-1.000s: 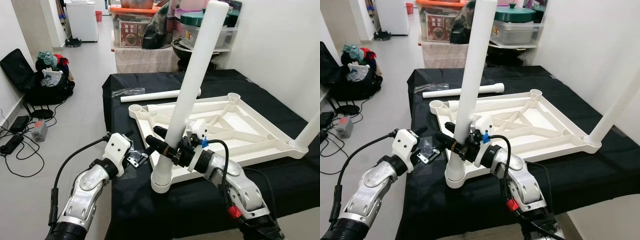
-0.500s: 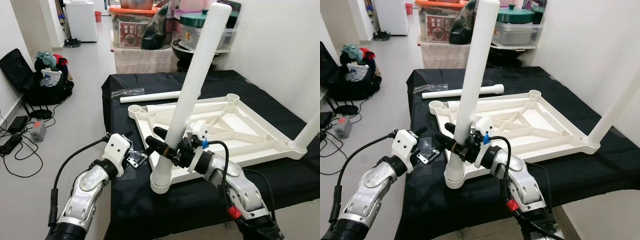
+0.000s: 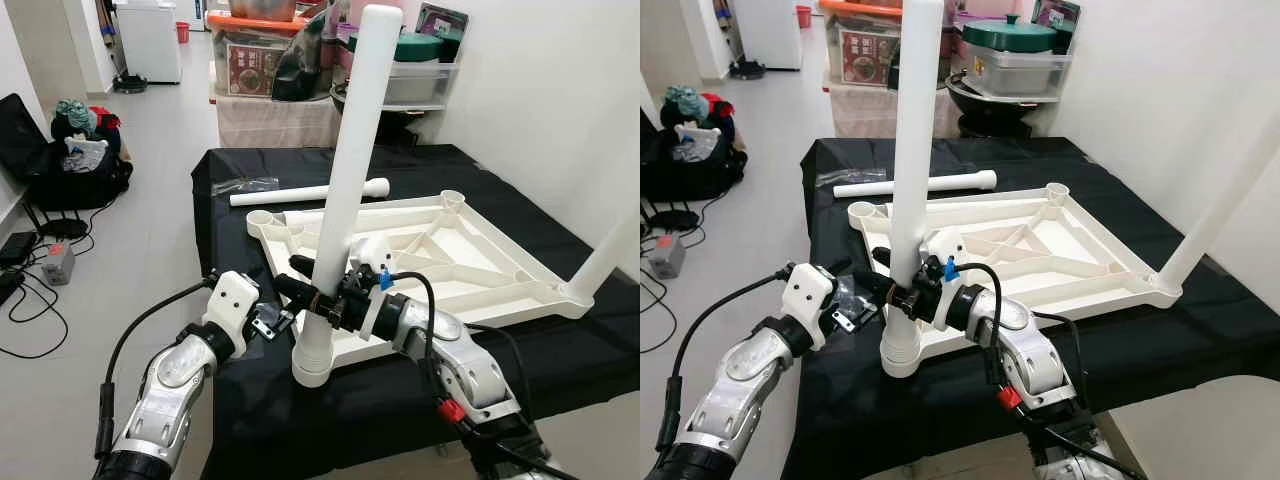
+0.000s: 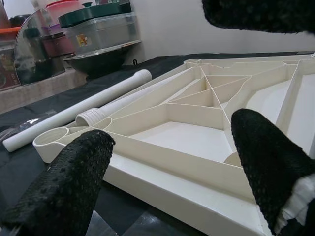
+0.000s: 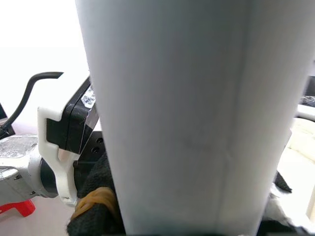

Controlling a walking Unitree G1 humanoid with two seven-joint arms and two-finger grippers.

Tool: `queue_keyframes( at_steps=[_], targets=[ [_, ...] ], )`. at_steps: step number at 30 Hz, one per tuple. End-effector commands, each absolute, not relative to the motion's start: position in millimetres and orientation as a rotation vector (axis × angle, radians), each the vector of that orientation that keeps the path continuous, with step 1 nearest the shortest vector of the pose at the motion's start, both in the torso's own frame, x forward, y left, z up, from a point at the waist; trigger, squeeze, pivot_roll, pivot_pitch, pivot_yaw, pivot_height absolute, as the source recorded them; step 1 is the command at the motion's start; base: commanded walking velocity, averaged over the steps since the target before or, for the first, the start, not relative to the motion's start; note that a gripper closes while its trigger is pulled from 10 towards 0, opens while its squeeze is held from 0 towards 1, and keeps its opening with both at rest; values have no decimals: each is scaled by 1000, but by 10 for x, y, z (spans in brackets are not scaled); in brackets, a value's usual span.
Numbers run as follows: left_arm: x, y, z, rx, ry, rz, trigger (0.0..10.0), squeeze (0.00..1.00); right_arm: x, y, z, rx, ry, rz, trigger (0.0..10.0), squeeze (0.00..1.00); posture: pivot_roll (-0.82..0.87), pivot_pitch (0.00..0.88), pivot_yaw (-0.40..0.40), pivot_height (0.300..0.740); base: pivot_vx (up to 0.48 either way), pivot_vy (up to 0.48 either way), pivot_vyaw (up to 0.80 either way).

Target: Building children table

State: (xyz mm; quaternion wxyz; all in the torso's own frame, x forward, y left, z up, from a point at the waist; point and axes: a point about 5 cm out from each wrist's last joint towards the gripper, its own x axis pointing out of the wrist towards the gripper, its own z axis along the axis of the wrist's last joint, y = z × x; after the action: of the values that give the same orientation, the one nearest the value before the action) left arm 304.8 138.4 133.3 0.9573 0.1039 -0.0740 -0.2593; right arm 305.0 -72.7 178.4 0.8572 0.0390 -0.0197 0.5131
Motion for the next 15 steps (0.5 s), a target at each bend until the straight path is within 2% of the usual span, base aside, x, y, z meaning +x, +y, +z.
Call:
queue_keyframes(
  at_steps=[1, 15],
  targets=[
    [3037, 1384, 1321, 216, -145, -528, 10000, 0, 2997, -669, 1473, 106, 106, 1099, 10000, 0, 65, 0, -121, 740, 0, 0, 0],
    [3072, 1377, 1336, 222, -146, -535, 10000, 0, 3030, -754, 1359, 141, 125, 905, 10000, 0, 52, 0, -100, 740, 0, 0, 0]
  ],
)
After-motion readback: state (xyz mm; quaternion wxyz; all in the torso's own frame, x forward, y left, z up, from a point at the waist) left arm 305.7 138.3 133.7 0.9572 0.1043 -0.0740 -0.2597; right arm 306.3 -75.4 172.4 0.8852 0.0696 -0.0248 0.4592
